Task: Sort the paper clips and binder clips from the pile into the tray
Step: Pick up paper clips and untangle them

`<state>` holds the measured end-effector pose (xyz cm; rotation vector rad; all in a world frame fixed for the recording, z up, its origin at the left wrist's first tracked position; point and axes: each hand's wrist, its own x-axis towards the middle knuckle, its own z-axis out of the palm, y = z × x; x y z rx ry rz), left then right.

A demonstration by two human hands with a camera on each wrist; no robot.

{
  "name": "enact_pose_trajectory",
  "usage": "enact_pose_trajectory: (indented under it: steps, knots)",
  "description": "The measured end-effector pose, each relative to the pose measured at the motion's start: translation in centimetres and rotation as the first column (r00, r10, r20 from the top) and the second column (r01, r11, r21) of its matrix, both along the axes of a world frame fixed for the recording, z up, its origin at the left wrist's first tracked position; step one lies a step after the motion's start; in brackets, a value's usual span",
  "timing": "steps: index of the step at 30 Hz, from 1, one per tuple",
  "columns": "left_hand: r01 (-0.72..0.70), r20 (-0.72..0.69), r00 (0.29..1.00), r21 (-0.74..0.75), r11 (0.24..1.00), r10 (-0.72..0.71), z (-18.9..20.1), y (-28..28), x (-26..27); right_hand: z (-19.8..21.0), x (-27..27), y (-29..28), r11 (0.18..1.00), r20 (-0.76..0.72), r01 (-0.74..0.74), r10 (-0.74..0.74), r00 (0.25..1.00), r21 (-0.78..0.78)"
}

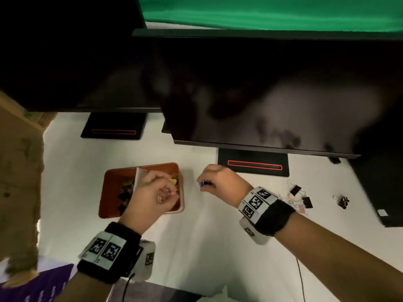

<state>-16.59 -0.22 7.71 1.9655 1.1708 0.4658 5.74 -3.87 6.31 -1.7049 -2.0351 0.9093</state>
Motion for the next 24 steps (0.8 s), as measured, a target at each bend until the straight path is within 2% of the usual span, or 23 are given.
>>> enact_pose_trajectory:
  steps: [3,5,8,11,14,17,21,24]
  knots:
    - [-0.170,-0.106,0.979,0.036,0.985,0.173,0.2,2.3,-6.6,1.4,-6.8,3.0,0.995,-0.064,-0.083,0.086,0.994,0.045]
    - [-0.221,-0.165,0.960,0.055,0.974,0.228,0.0,3.3,-9.9,1.9,-11.4,4.8,0.992,-0.101,-0.104,0.110,0.989,0.065]
    - [-0.244,-0.125,0.963,-0.048,0.969,0.237,-0.3,4.3,-12.6,1.8,-17.0,6.9,0.997,-0.123,-0.074,0.075,0.990,0.016]
    - [-0.215,-0.129,0.971,-0.096,0.972,0.202,-0.4,5.0,-13.6,1.2,-19.7,7.7,0.999,-0.085,0.000,-0.004,0.996,-0.044]
    - [-0.198,-0.097,0.976,-0.034,0.980,0.194,0.2,5.1,-13.6,1.3,-18.6,6.9,0.998,-0.168,0.040,-0.048,0.985,-0.051]
    - [-0.154,-0.036,0.987,0.066,0.986,0.156,1.1,4.3,-11.5,1.3,-14.7,4.8,0.999,-0.197,0.050,-0.045,0.979,0.019]
    - [0.039,0.038,0.998,0.052,0.998,-0.041,1.4,2.1,-5.4,0.3,-6.7,0.0,0.985,-0.089,0.169,-0.165,0.982,0.036]
    - [0.207,0.040,0.977,0.036,0.978,-0.208,0.2,0.0,0.5,-1.0,-0.2,-4.7,0.951,0.096,0.306,-0.301,0.949,-0.044]
